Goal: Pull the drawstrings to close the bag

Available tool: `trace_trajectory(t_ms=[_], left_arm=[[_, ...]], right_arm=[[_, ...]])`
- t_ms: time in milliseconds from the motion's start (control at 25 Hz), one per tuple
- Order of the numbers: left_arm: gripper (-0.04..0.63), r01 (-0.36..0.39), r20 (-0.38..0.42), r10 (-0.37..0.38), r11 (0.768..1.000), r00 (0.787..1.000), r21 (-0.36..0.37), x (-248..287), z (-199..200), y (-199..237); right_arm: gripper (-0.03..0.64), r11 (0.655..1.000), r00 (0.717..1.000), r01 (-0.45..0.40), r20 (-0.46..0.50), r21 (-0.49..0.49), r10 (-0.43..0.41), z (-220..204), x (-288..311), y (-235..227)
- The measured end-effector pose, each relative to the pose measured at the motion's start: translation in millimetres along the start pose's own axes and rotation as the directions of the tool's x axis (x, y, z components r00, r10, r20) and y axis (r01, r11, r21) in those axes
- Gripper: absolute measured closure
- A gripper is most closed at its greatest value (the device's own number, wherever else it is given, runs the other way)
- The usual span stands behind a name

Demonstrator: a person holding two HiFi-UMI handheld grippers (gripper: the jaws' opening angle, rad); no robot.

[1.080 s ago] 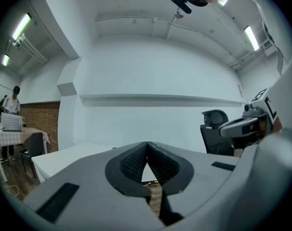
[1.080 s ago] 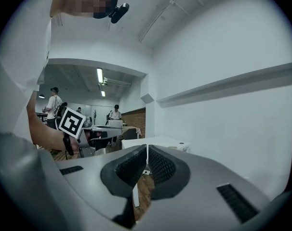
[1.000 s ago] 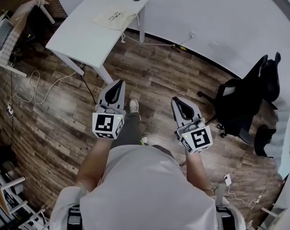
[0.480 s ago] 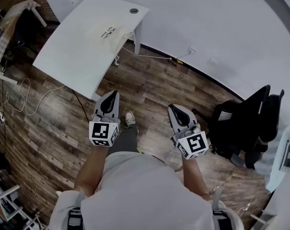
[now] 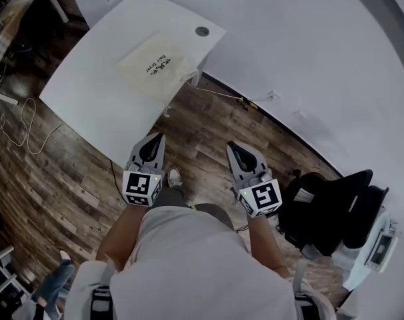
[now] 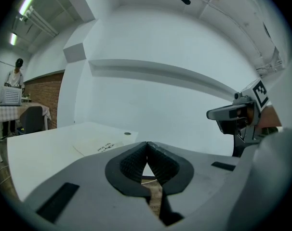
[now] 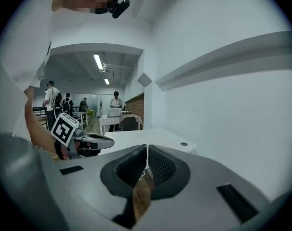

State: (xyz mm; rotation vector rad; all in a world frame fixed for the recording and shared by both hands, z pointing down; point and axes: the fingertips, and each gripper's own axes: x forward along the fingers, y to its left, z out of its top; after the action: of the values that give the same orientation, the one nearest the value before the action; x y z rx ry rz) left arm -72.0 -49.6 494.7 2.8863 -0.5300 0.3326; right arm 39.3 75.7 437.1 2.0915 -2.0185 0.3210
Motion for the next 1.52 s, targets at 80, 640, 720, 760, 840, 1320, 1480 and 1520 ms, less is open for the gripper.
trace_trajectory(t_ms=[80,640,720,760,840,1320,1480,1520], left_arm=[[0.578,-0.001,0.002,0.001,1.0,1.0,-0.005,16,7,6],[0.578,-0.357,0.056,0.365,0.927,0.929,-0.114,48,41,82],[0.578,-0.418,0.039,0.428,0.896,0.903,-0.15,51,52,79],[0.578,-0.439,0.039,0.45,0.884,0.892,-0.158,55,57,76],[0.578,-0.472,0.043,0.483,0.869,0.875,-0.148,69,60,73],[0.577,-0.691,-0.11,0.683,0.703,0.722,-0.169,111,-39,76],[0.577,-0.719,-0.168,0.699,0.676,0.695,-0.16,138,-96,87],[0.577,-0.727,-0.182,0.704,0.666,0.686,-0.166,145,-111,91]], right_arm=[[0.58,1.0,1.0,0.007,-0.005,-0.002,-0.007,5,18,-18],[0.58,0.986,0.99,-0.135,-0.048,-0.101,0.13,38,133,-130],[0.58,0.973,0.98,-0.191,-0.076,-0.126,0.182,52,146,-143],[0.58,0.965,0.974,-0.218,-0.091,-0.144,0.207,55,153,-150],[0.58,0.949,0.963,-0.262,-0.111,-0.176,0.246,50,172,-164],[0.58,0.889,0.906,-0.408,-0.208,-0.209,0.367,-39,242,-209],[0.58,0.893,0.913,-0.39,-0.219,-0.224,0.344,-79,278,-220],[0.58,0.891,0.91,-0.396,-0.223,-0.223,0.349,-90,287,-221]])
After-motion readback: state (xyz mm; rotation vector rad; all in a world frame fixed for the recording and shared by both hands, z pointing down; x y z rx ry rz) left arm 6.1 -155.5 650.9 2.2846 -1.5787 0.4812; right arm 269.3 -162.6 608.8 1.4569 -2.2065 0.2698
